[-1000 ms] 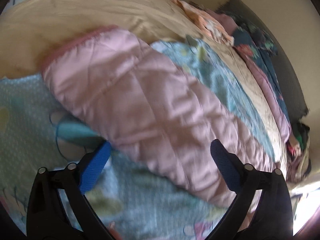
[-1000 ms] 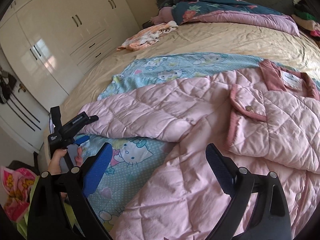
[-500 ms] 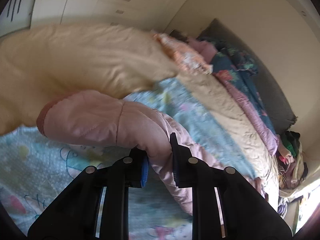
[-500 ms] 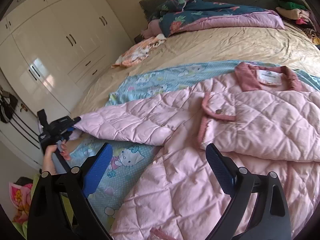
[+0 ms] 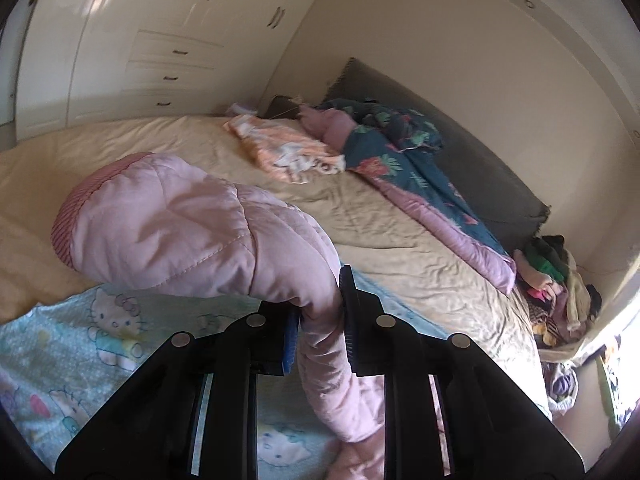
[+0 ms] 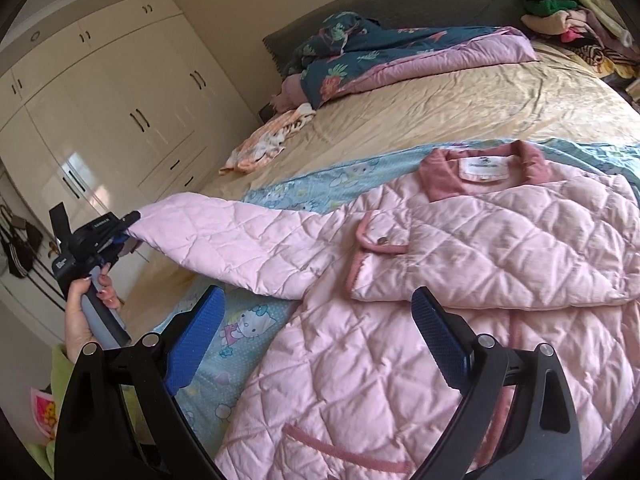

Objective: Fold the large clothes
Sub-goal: 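Lift the sleeve and fold it across the jacket front with the left tool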

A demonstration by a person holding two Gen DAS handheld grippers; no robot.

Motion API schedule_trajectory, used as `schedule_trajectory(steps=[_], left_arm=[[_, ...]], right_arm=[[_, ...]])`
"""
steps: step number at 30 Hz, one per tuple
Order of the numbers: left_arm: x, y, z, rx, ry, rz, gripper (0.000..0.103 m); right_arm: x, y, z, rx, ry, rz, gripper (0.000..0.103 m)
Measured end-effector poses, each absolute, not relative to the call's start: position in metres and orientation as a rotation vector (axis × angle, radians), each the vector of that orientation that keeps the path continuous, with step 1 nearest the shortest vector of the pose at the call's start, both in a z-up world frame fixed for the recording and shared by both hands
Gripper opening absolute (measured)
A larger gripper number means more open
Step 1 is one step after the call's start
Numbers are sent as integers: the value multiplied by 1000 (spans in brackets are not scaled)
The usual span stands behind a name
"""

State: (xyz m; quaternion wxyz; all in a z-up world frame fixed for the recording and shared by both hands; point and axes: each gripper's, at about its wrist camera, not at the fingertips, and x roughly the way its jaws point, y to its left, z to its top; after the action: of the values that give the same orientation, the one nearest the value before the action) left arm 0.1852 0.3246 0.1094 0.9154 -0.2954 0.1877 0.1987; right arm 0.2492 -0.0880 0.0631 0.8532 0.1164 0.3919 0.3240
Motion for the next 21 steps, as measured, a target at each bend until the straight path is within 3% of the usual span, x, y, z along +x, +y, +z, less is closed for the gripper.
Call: schedule_trajectory(steps=[21], left_arm=[[236,183,143,-396,412,189,11]], right_arm=[[241,-201,37,399,836,543,94]])
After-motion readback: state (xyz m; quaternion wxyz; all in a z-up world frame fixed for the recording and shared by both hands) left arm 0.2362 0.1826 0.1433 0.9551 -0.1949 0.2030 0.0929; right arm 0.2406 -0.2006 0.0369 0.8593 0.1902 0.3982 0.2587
